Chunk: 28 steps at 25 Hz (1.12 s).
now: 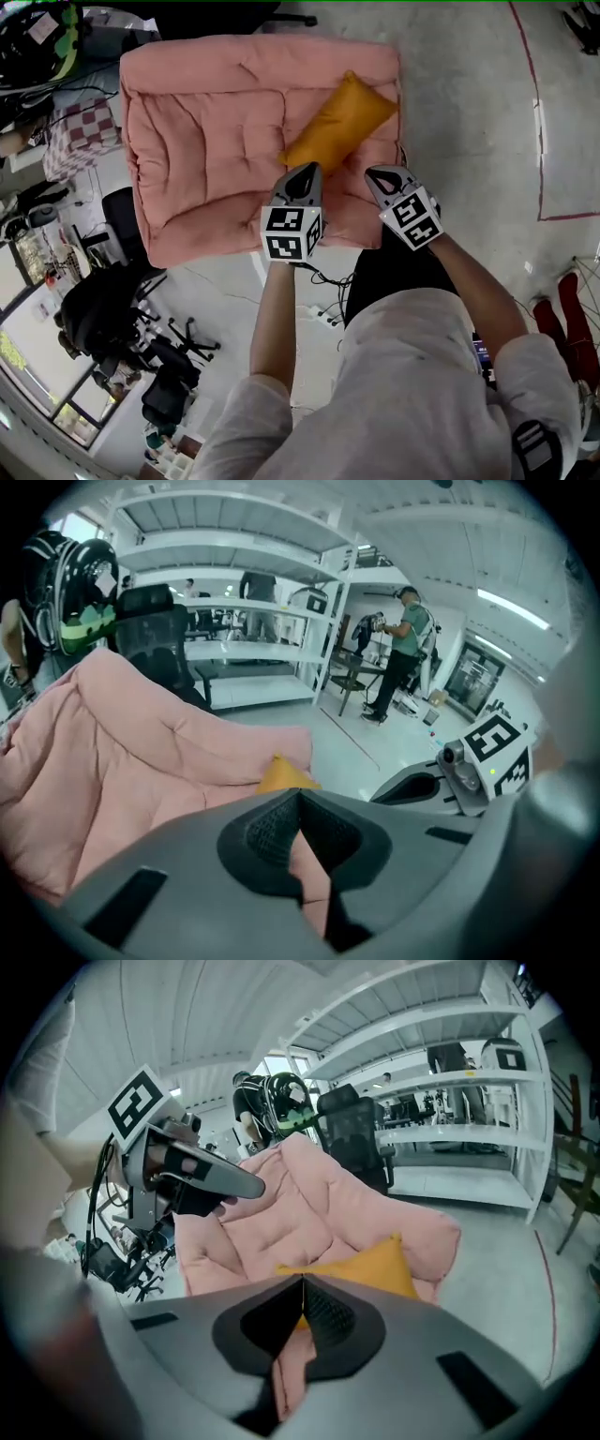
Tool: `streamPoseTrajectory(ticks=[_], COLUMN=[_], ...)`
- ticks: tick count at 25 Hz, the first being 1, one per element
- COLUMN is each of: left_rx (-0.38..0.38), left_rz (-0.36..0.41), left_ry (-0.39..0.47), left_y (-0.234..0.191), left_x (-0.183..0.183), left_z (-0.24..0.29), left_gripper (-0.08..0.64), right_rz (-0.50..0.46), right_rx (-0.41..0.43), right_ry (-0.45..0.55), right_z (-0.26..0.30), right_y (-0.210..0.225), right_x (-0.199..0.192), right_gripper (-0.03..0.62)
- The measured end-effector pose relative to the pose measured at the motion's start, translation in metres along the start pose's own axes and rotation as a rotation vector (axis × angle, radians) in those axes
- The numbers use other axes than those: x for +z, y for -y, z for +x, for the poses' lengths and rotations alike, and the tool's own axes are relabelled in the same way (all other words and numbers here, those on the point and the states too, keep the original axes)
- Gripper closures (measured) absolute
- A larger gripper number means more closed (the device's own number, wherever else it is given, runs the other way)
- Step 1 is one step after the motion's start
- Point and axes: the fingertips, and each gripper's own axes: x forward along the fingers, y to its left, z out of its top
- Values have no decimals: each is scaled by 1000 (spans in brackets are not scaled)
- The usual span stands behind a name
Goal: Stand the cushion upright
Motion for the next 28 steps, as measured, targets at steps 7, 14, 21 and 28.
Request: streamPoseTrajectory(ticks=[7, 14, 21, 28], left_rx=[-44, -68, -165, -287], left_rz=[75, 171, 344, 382], left_ry=[-150, -253, -364, -512], left_y=[-15, -26, -29, -46], left_x=[-28, -51, -64, -70], left_z=[70, 113, 155, 174], left_gripper=[548, 548, 548, 433], right_rz=[140, 268, 362, 655], right_rx=[-13, 44, 115, 185], right_ry=[11, 22, 13, 90], right_z=[42, 84, 123, 140], right_y=[37, 63, 90, 105], right_x=[-44, -81, -112, -125], right_gripper=[583, 583, 559, 363])
